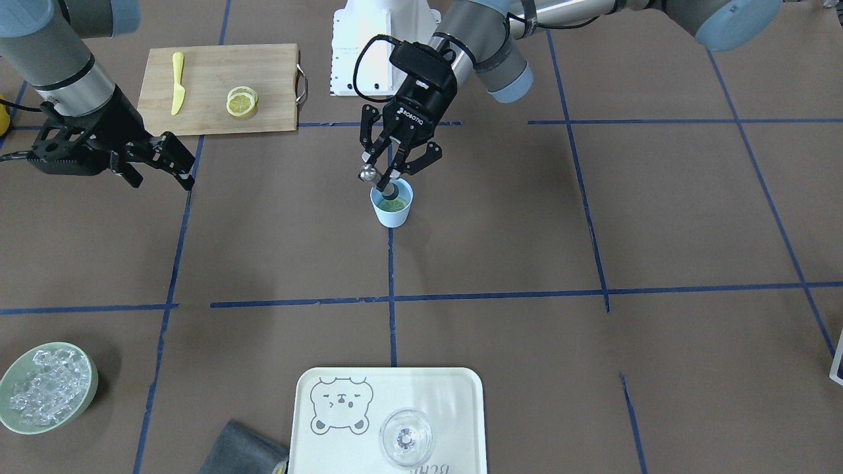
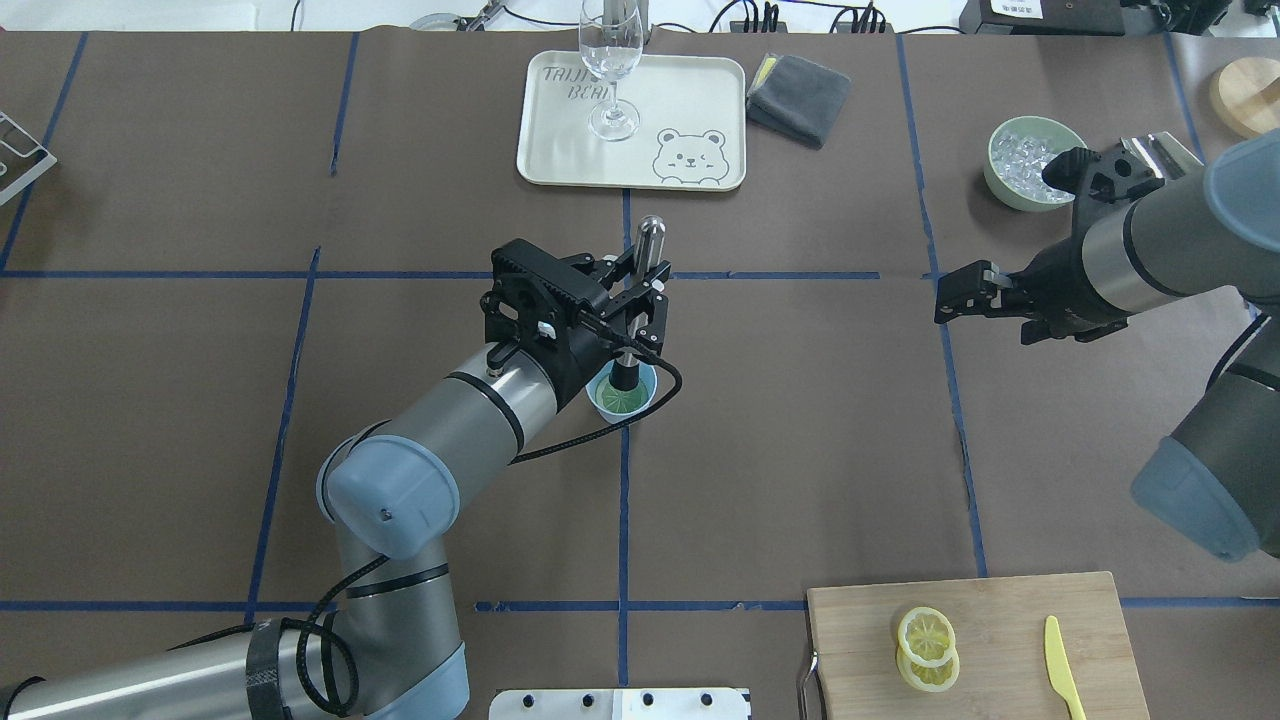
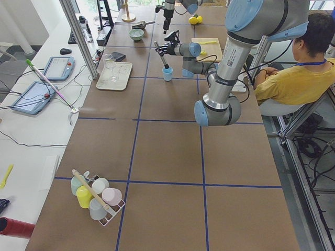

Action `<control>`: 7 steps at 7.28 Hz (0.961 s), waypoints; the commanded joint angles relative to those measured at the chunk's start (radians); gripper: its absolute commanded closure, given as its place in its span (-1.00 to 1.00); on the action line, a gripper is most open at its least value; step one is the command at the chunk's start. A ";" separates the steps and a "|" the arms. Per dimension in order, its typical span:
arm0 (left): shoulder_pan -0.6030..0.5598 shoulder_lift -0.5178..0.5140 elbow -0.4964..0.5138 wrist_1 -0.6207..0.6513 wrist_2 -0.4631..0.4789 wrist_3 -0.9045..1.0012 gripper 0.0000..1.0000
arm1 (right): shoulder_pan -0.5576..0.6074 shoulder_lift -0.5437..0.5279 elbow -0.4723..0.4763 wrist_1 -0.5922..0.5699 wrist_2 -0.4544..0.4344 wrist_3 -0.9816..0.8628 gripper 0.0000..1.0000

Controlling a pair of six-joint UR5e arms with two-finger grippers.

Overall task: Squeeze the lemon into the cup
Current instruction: 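Press the muddler down into the cup onto the lemon slice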

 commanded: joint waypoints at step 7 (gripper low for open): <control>0.053 -0.004 0.097 -0.054 0.062 0.000 1.00 | 0.000 0.007 0.002 -0.001 0.000 0.001 -1.00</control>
